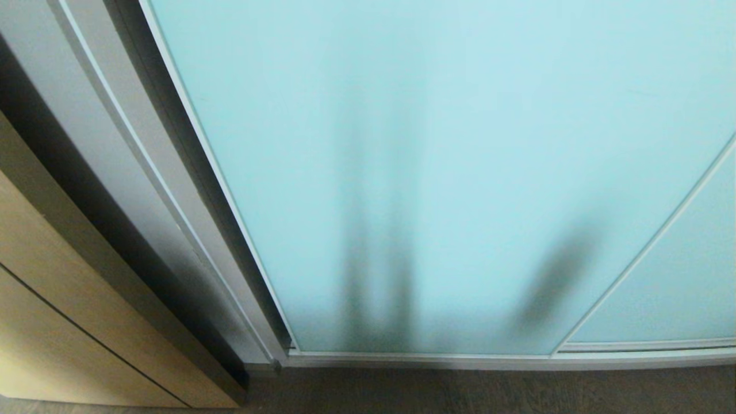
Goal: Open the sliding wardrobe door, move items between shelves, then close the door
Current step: Open the door
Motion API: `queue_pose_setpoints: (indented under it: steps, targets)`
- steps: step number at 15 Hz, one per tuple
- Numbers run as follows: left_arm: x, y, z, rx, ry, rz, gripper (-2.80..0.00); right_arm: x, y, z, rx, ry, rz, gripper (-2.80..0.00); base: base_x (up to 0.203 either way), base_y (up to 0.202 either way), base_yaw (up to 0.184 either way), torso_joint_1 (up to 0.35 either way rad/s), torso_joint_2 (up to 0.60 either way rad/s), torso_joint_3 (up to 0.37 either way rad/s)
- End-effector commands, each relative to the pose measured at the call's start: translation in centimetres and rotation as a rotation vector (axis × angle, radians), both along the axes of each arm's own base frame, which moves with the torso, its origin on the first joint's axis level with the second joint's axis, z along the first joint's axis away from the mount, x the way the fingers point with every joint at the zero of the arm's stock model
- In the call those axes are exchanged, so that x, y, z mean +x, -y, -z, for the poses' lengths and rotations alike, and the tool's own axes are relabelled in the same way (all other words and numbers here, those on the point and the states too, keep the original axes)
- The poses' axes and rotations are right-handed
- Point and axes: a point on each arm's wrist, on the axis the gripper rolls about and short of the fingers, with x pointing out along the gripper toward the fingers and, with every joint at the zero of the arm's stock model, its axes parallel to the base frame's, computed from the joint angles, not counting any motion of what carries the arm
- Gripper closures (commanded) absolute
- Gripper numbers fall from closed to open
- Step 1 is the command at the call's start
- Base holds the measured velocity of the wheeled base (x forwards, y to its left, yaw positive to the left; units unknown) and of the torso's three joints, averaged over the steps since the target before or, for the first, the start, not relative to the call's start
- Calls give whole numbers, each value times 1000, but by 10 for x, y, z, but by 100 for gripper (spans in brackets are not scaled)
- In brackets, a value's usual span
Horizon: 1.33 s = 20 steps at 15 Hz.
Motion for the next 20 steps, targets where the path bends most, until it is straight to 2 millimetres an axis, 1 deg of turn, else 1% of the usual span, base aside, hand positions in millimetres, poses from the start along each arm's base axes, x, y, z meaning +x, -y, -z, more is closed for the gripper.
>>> queue_pose_setpoints:
  steps: [1,20]
  targets:
    - [0,0,0,0,-1,0,0,0,0,0,-1,1,0,0,0,0,0,0,0,0]
    - [0,0,0,0,-1,0,0,0,0,0,-1,1,-1,0,0,0,0,0,0,0]
